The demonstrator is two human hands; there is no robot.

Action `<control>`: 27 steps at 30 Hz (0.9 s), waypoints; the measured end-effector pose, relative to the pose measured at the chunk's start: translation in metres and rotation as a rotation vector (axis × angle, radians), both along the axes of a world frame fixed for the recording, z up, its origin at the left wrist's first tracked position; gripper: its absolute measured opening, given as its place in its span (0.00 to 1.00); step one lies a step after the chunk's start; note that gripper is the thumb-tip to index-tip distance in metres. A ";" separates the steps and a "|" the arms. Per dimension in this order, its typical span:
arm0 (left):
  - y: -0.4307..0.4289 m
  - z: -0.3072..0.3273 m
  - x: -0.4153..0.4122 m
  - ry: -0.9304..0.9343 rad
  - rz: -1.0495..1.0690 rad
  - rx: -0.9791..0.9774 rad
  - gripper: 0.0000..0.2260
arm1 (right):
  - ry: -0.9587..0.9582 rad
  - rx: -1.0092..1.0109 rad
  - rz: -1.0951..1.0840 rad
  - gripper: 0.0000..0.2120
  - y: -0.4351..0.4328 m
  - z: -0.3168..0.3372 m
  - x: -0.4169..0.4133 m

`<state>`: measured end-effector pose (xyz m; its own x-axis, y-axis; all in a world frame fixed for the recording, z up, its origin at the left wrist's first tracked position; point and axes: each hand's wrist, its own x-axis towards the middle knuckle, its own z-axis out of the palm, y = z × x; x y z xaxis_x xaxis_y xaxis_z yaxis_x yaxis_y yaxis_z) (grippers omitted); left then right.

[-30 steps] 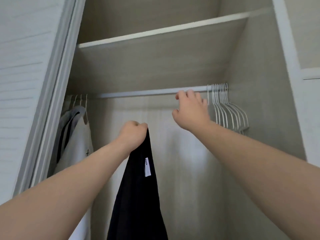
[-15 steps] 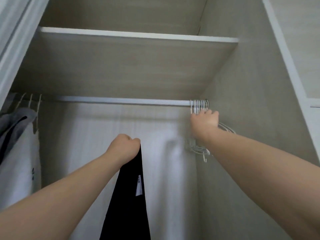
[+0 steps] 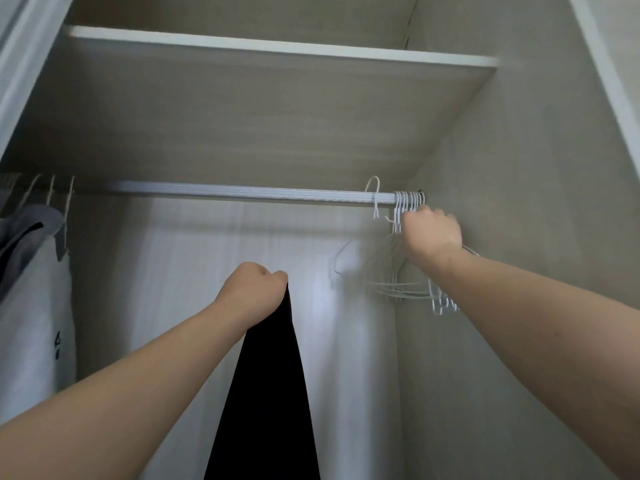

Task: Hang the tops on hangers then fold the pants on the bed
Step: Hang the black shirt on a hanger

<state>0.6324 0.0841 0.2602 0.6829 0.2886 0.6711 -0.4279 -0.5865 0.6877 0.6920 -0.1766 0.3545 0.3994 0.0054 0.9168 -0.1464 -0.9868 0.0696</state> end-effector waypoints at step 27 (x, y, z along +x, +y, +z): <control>-0.156 -0.114 -0.226 0.017 0.224 0.005 0.08 | 0.261 1.305 1.563 0.08 -0.182 -0.194 -0.303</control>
<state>0.4062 -0.0716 0.1457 0.6134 0.4309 0.6618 -0.2746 -0.6693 0.6903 0.3888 -0.3583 0.1604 0.8008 -0.0721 0.5946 0.5873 0.2891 -0.7560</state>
